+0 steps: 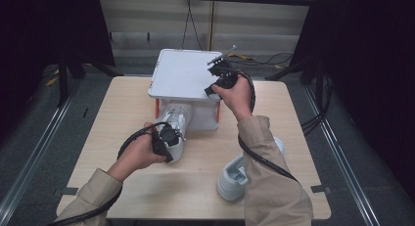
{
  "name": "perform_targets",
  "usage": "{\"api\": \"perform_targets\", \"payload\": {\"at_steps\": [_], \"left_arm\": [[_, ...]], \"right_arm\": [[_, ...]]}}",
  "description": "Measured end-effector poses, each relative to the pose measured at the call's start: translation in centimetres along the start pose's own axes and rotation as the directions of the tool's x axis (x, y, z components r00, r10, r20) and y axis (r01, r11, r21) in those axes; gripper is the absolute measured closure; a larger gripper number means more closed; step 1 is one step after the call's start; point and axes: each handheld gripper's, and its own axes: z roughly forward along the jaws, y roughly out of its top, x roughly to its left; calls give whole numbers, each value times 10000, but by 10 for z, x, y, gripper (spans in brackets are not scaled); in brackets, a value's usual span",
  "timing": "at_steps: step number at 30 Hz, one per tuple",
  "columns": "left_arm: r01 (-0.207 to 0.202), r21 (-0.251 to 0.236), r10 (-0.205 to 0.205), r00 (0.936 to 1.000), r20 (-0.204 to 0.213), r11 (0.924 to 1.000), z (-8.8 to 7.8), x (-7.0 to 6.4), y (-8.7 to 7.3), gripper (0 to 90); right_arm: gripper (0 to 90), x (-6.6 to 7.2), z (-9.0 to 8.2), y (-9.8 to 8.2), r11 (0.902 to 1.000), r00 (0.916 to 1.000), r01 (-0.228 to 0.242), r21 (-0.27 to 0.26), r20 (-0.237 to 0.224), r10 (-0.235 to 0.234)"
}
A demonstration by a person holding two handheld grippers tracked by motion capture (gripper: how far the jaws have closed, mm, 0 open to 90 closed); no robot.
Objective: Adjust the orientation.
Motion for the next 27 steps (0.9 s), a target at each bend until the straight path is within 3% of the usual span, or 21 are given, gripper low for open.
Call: {"api": "perform_targets", "payload": {"at_steps": [1,3,6,7,10,15,20,23,27], "left_arm": [[243,-147,-246,9996,-170,9996,2,2,-1,900],[415,-242,-411,9990,168,9988,3,7,-1,900],[252,-489,-253,9997,-16,9985,-2,5,2,900],[251,-897,-268,9995,-178,9957,-7,5,4,900],[424,-1217,-446,9989,-159,9917,-18,11,10,900],[649,-1554,-707,9970,-320,9857,-11,21,20,900],[1128,-2061,-1178,9930,-121,9720,-5,36,24,900],[1212,-2113,-1242,9923,-12,9699,-4,39,27,900],[1252,-2118,-1360,9900,-375,9693,-2,47,32,900]], "right_arm": [[720,0,0,0,10000,10000,21,4,9,-21],[718,0,0,0,10000,10000,60,-14,-38,-60],[719,-1,0,-1,10000,9999,-24,-35,-114,23],[719,-1,0,-1,10000,9999,14,-33,-125,-15],[718,-1,0,0,10000,9999,87,-40,-86,-87],[718,-1,0,-1,10000,9999,16,-86,-135,-17],[718,-2,0,-2,9999,9997,52,-117,-241,-55],[719,-3,1,-1,9999,9996,25,-162,-282,-29],[718,-2,1,-1,9999,9997,63,-159,-222,-66]]}}
